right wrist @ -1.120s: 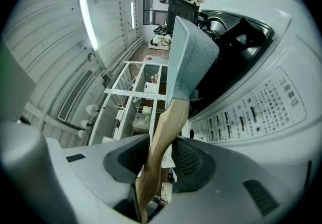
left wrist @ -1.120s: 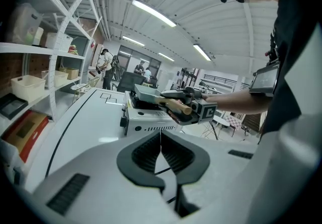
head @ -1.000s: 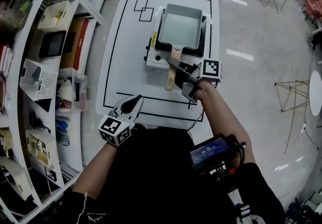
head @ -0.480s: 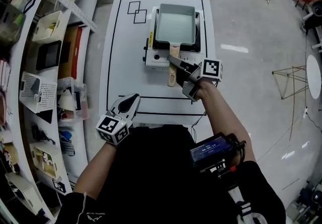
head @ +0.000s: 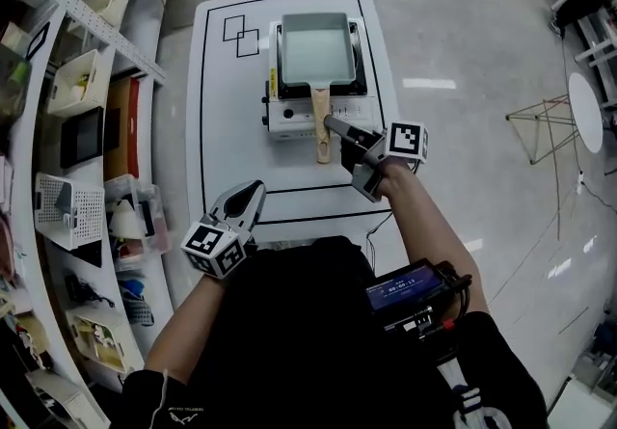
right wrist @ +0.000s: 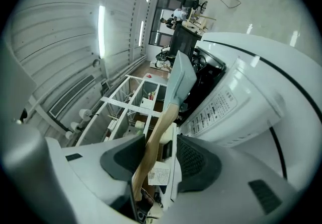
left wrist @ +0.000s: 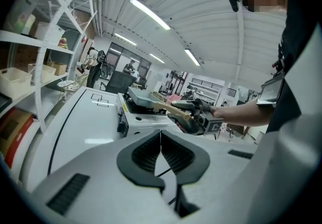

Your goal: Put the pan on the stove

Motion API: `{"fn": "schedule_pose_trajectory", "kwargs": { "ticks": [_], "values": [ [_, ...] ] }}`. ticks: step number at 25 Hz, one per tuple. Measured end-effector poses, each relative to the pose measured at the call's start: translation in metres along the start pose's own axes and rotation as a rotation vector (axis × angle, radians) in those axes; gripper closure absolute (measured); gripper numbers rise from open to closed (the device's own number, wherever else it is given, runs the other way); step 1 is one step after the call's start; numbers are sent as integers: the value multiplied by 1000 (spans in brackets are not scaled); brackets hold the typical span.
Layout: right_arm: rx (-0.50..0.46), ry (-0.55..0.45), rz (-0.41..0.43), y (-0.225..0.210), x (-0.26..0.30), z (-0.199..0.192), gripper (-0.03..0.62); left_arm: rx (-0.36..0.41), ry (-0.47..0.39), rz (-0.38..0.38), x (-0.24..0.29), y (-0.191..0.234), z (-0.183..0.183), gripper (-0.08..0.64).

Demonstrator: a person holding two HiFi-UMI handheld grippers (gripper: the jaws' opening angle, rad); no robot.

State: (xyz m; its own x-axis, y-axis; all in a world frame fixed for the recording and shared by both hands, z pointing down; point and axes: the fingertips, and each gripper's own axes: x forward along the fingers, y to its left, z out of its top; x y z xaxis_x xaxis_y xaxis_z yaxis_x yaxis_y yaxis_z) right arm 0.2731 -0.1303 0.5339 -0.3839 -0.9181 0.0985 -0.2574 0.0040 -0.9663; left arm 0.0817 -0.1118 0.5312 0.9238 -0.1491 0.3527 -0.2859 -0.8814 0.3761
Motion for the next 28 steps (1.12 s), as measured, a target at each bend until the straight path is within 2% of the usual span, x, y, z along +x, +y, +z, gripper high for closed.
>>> {"fn": "schedule_pose_trajectory", "kwargs": {
  "ticks": [4, 6, 9, 11, 15, 18, 24, 28],
  "values": [
    [-13, -37, -51, -5, -24, -3, 400, 7, -18, -46, 10, -6, 12, 549],
    [-44, -58, -81, -6, -38, -4, 441, 14, -27, -67, 14, -9, 17, 549],
    [-150, -96, -137, -3, -59, -2, 521, 23, -28, -83, 20, -11, 20, 549],
    [-241, -123, -170, 1, -72, 1, 547, 24, -28, -91, 22, -11, 21, 549],
    [-425, -158, -217, 10, -91, 0, 564, 34, -33, -111, 25, -12, 24, 549],
    [-527, -165, -242, 15, -99, -9, 566, 40, -29, -120, 27, -12, 25, 549],
    [-666, -174, -259, 24, -101, -25, 566, 45, -17, -139, 28, -16, 23, 549],
    [-724, -162, -270, 28, -100, -31, 566, 54, -19, -143, 28, -16, 27, 549]
  ]
}}
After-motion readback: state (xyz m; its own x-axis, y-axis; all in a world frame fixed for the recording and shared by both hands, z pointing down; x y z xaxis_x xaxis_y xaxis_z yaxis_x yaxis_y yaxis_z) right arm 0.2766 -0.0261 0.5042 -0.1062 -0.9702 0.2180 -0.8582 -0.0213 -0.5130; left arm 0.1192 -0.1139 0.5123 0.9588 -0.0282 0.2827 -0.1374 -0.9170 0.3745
